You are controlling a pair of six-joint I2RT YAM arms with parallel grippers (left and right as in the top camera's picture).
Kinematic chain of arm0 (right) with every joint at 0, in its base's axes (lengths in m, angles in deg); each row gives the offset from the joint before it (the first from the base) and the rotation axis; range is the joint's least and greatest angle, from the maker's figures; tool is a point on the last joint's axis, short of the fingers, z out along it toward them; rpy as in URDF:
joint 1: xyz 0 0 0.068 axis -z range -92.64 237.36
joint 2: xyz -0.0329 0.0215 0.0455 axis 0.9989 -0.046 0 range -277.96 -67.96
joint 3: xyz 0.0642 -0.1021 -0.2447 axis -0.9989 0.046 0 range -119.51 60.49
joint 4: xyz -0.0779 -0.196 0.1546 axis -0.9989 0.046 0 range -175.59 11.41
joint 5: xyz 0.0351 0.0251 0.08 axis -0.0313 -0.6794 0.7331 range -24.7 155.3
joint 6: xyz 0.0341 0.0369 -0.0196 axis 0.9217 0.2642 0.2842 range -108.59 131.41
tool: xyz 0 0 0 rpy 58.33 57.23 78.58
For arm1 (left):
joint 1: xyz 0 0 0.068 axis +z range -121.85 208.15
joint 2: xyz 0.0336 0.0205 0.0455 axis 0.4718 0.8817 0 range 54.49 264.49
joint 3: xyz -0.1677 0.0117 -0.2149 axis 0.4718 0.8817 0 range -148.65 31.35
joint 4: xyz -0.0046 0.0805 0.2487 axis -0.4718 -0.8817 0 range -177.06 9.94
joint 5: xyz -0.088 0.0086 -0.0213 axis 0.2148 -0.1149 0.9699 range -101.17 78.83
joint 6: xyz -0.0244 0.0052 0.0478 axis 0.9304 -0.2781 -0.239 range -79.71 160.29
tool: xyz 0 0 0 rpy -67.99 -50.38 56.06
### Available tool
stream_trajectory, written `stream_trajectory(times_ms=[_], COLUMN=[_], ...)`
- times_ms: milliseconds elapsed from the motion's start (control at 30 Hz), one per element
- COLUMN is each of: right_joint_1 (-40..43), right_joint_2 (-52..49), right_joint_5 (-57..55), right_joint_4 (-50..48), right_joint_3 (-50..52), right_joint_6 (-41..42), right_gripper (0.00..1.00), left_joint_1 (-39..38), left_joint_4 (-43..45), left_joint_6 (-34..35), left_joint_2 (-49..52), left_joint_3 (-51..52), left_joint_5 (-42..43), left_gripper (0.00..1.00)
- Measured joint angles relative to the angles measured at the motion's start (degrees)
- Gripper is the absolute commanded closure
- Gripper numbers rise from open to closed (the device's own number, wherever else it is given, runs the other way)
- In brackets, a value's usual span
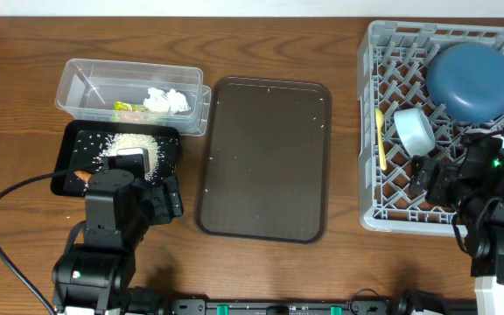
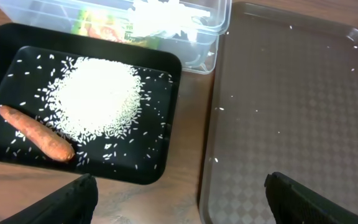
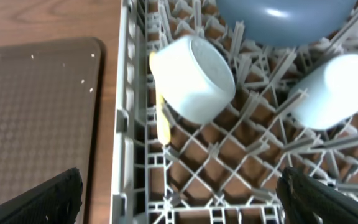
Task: Sort waste into correct bins and load items into the dishwasher rack
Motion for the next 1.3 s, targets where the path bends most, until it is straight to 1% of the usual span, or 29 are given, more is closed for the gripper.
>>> stream_trajectory(times_ms=[267,833,1000,1100,1167,1300], right_joint_1=[0.0,-0.31,-5.7,-9.62,-10.27,-10.91], right_joint_2=[-0.02,0.07,2.89,7.85,11.19,19.54], right_joint_5=[-0.02,-0.11,-0.39,-0.72,-0.94,-1.7], right_joint_4=[2.51,2.6,3.15,3.15,0.52,-13.6], right_joint_3=[0.02,0.13,0.48,0.83,1.88,9.6], right_joint_6=[0.0,0.0,0.0,-0.04,-0.04,-0.11], right_gripper=[0.01,0.01,0.01,0.01,0.01,0.01], left_joint_1=[0.0,0.0,0.0,0.0,0.0,0.0], left_joint_4=[-0.04,-0.07,-0.09,-0.09,-0.09,-0.11], left_joint_6=[0.17,0.17,0.17,0.17,0.17,0.17], left_joint_2=[0.35,0.37,0.37,0.37,0.37,0.37], left_joint_3=[0.0,0.0,0.0,0.0,0.0,0.02], left_joint_5=[-0.2,-0.2,-0.2,-0.2,-0.2,-0.22], left_gripper=[0.08,0.06,0.06,0.06,0.06,0.06])
